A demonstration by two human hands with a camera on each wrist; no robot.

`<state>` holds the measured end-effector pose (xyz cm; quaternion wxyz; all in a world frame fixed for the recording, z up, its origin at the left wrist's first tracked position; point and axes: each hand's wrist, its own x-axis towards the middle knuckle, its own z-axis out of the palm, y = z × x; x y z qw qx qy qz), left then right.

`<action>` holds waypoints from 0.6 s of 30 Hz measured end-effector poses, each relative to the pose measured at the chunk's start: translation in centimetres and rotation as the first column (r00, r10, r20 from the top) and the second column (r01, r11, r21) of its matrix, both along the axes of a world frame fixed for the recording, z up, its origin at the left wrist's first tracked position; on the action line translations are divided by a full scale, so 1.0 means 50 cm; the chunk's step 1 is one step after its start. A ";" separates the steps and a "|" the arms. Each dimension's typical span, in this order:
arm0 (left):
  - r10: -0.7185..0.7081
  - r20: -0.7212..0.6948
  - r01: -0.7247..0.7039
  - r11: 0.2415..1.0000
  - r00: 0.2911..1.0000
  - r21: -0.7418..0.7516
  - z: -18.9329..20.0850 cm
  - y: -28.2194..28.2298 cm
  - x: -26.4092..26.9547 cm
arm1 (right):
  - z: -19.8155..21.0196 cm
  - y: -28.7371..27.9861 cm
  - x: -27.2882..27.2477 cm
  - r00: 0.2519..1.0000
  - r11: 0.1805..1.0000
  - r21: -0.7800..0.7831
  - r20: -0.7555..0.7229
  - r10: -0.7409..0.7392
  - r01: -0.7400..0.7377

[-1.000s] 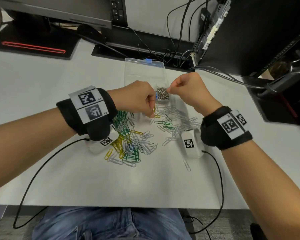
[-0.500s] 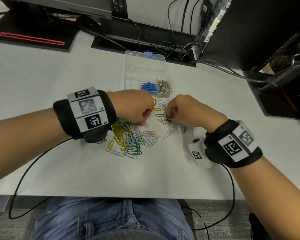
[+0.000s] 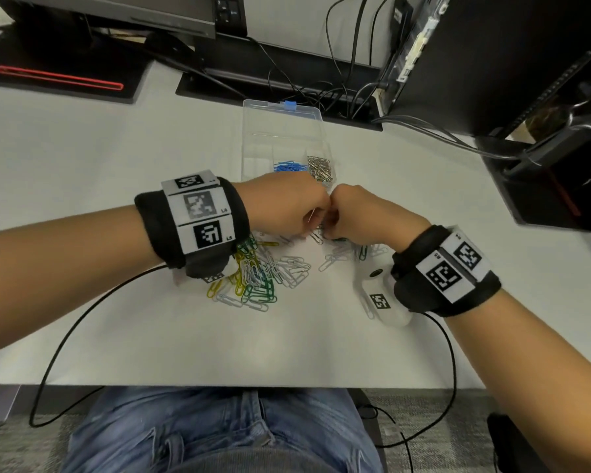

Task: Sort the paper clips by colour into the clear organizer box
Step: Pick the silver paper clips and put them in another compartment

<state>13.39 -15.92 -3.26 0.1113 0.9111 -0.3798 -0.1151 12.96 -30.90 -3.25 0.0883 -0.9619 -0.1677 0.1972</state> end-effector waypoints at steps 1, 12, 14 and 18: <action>0.015 0.022 -0.015 1.000 1.000 -0.007 -0.001 -0.003 0.004 | -0.001 -0.001 0.000 1.000 1.000 0.002 -0.027 -0.004 0.004; -0.082 -0.059 0.084 0.996 0.995 0.028 -0.024 -0.028 0.017 | 0.036 -0.064 0.033 0.964 0.897 0.360 -0.018 -0.267 0.255; -0.083 -0.091 0.088 0.994 0.992 0.061 -0.024 -0.022 0.018 | 0.043 -0.062 0.046 0.953 0.867 0.414 -0.001 -0.302 0.276; -0.047 -0.044 0.047 0.999 0.998 0.002 -0.016 -0.001 0.025 | 0.044 -0.052 0.070 0.949 0.851 0.435 -0.028 -0.313 0.293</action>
